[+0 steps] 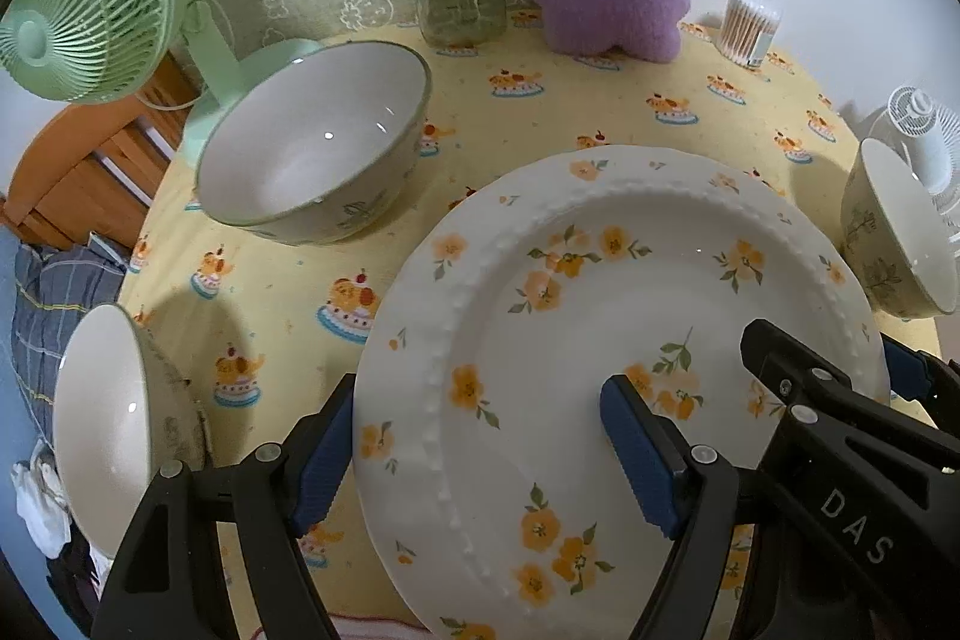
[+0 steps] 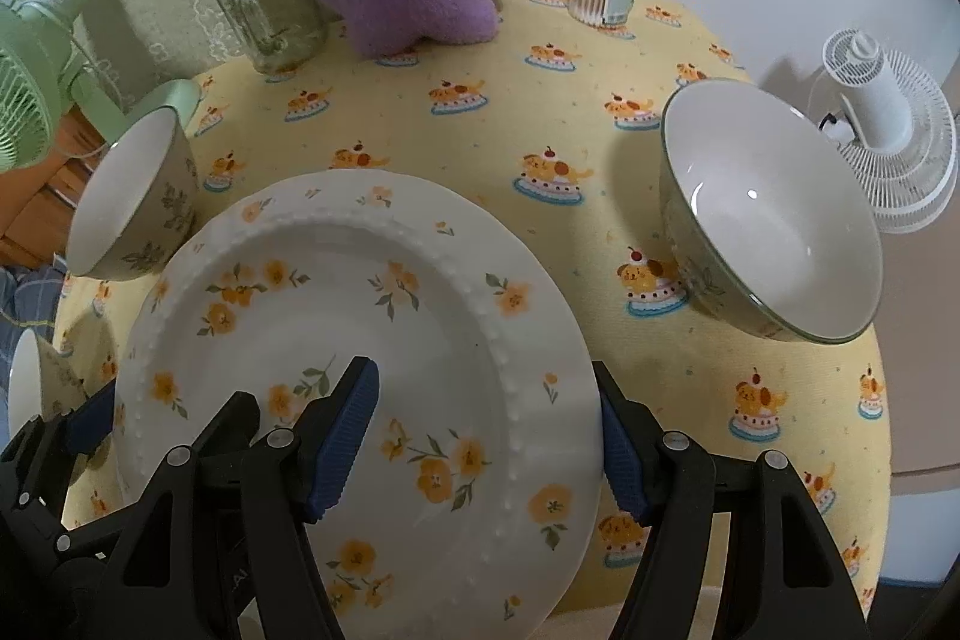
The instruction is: Organize plates and bowls
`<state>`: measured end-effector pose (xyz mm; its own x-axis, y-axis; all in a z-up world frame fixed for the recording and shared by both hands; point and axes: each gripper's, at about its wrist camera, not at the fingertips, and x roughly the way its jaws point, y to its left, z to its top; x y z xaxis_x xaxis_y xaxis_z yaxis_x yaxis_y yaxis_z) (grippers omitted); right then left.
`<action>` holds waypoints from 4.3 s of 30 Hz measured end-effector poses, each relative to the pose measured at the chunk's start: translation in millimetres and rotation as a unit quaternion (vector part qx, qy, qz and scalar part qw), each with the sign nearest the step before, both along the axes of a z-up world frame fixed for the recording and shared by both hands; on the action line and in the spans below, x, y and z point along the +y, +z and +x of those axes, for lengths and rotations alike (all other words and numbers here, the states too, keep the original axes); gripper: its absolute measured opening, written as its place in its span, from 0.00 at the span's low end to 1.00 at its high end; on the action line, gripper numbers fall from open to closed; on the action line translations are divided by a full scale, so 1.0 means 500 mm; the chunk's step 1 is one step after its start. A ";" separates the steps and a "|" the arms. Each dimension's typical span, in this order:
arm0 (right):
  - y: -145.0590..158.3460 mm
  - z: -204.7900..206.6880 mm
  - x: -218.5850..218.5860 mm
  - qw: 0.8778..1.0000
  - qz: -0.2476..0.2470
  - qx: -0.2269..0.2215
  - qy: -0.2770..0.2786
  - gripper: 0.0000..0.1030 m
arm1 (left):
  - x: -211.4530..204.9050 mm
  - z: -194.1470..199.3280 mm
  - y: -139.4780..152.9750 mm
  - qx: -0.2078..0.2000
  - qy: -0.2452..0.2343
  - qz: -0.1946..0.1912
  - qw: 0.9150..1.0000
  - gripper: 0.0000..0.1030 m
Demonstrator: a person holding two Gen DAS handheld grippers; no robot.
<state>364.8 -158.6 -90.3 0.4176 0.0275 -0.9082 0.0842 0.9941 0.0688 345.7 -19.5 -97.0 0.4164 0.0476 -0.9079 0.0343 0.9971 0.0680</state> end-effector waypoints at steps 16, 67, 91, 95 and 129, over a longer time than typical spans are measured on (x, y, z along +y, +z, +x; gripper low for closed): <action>0.114 -0.098 0.032 1.000 -0.004 -0.029 -0.006 0.69 | 0.027 -0.092 0.108 -0.032 -0.011 -0.009 0.999 0.77; 0.064 -0.420 -0.210 0.999 -0.024 -0.001 -0.022 0.69 | -0.212 -0.366 0.035 0.027 -0.044 -0.050 0.997 0.76; -0.006 -0.381 -0.262 0.999 -0.020 0.030 0.019 0.69 | -0.256 -0.353 -0.035 0.056 -0.006 -0.049 0.997 0.76; -0.010 -0.376 -0.260 0.999 -0.018 0.032 0.022 0.69 | -0.255 -0.351 -0.038 0.056 0.001 -0.044 0.997 0.77; -0.003 -0.394 -0.264 0.999 -0.036 0.024 0.032 0.46 | -0.278 -0.369 -0.010 0.035 0.027 0.044 0.998 0.79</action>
<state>168.0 -290.7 -91.6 0.3722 -0.0136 -0.9280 0.0221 0.9997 -0.0058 161.3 -158.5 -102.0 0.3477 0.1479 -0.9259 -0.0108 0.9881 0.1538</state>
